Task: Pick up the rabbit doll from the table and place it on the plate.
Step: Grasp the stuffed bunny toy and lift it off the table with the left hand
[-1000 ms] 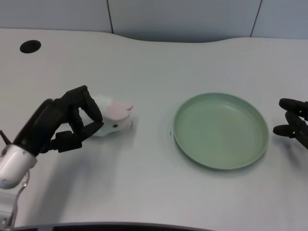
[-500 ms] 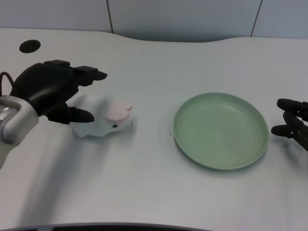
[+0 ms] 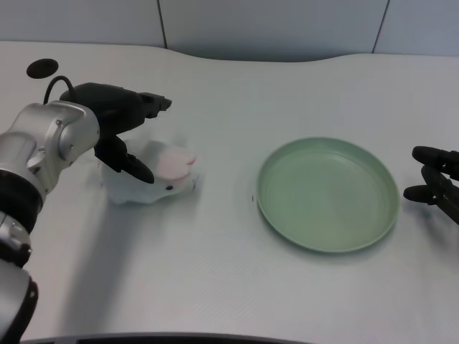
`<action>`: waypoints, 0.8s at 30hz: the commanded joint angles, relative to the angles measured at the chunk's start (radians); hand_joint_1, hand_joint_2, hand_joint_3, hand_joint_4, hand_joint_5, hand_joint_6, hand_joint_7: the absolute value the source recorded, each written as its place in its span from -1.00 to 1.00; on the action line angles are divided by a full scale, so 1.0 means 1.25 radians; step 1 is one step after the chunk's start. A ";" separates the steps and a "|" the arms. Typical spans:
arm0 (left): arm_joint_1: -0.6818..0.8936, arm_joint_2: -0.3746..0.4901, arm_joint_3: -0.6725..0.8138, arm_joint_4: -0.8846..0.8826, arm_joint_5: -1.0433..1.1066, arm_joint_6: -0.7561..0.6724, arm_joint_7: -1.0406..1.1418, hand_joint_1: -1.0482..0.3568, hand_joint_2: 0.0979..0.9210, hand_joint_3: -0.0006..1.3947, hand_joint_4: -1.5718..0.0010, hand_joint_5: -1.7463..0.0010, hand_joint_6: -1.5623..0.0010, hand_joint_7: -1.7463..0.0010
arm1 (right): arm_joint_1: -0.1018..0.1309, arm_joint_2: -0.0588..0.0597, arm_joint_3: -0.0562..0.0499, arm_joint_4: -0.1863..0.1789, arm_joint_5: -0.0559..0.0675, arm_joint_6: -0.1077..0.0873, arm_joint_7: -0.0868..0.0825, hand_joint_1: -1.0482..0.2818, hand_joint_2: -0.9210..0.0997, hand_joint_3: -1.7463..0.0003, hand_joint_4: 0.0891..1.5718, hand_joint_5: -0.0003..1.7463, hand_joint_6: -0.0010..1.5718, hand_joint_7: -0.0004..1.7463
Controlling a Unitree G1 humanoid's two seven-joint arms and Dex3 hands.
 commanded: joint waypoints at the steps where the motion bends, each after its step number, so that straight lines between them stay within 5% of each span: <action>1: -0.039 -0.027 -0.034 0.079 0.017 0.023 0.008 -1.00 1.00 -0.80 0.96 0.98 0.92 0.98 | 0.015 -0.008 -0.006 -0.013 0.011 0.004 0.002 -0.04 -1.00 0.69 -0.14 -0.04 0.20 -1.00; 9: -0.069 -0.089 -0.084 0.184 0.031 0.097 0.014 -1.00 1.00 -0.89 0.93 0.97 0.87 0.97 | 0.030 -0.009 -0.014 -0.027 0.021 0.000 0.011 -0.03 -1.00 0.70 -0.13 -0.04 0.22 -0.99; 17: -0.062 -0.106 -0.109 0.211 0.033 0.148 0.028 -0.94 0.94 -0.98 0.92 0.97 0.83 0.97 | 0.042 -0.009 -0.015 -0.037 0.020 -0.003 0.012 -0.02 -1.00 0.69 -0.13 -0.02 0.23 -0.98; 21: -0.047 -0.104 -0.138 0.221 0.056 0.153 0.084 -0.88 0.89 -1.00 0.89 0.95 0.80 0.97 | 0.050 -0.008 -0.023 -0.038 0.031 -0.008 0.024 -0.03 -1.00 0.70 -0.11 -0.01 0.26 -0.97; 24: -0.034 -0.103 -0.137 0.226 0.052 0.147 0.125 -0.92 0.87 -1.00 0.88 0.95 0.81 0.98 | 0.059 -0.011 -0.023 -0.039 0.032 -0.028 0.039 -0.03 -1.00 0.69 -0.11 -0.01 0.24 -0.98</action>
